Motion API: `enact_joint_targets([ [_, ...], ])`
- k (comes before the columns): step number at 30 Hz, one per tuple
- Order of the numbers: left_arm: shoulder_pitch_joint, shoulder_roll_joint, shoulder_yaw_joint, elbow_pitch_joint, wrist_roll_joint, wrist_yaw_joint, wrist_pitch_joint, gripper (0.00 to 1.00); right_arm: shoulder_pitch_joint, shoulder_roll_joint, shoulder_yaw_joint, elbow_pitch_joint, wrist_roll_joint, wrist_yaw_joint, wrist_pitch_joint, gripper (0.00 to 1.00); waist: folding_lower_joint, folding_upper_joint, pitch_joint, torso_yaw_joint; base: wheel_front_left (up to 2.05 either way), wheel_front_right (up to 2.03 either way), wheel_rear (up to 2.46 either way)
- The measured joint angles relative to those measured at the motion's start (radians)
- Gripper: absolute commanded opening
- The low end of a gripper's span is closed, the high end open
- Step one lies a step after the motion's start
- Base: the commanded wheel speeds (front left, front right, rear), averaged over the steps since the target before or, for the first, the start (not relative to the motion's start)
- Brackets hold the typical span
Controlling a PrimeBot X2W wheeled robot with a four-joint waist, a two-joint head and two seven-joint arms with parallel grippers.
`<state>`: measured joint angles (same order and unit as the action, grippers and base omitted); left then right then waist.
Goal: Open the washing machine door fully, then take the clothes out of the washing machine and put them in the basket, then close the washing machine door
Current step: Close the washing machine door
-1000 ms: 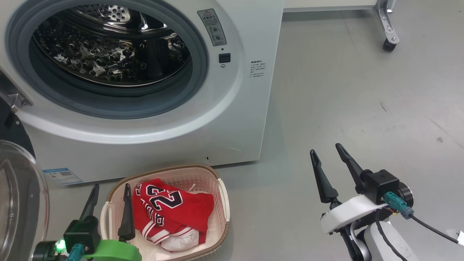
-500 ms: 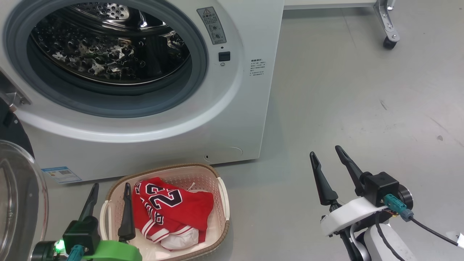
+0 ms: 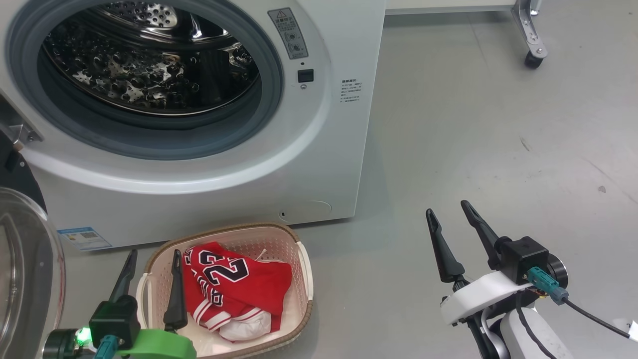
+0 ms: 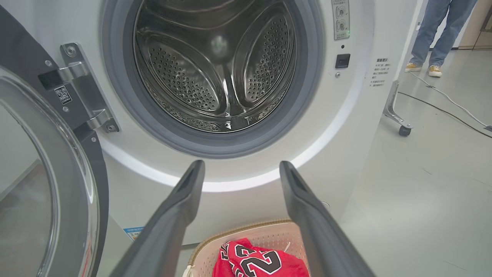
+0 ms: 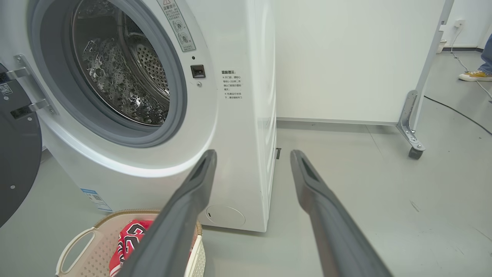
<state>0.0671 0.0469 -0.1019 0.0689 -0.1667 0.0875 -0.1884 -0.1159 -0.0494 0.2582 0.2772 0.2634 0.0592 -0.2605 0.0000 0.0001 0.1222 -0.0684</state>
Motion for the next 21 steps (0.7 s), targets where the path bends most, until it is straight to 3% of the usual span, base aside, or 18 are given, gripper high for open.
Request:
enact_joint_targets([
  [21,0.016,0.001,-0.015,-0.033,0.002,0.005,0.021,1.00,0.000,0.000,0.001,0.000,0.000,0.000,0.000,1.00,0.0000,0.0000,-0.003,0.003,-0.85,0.95,-0.10],
])
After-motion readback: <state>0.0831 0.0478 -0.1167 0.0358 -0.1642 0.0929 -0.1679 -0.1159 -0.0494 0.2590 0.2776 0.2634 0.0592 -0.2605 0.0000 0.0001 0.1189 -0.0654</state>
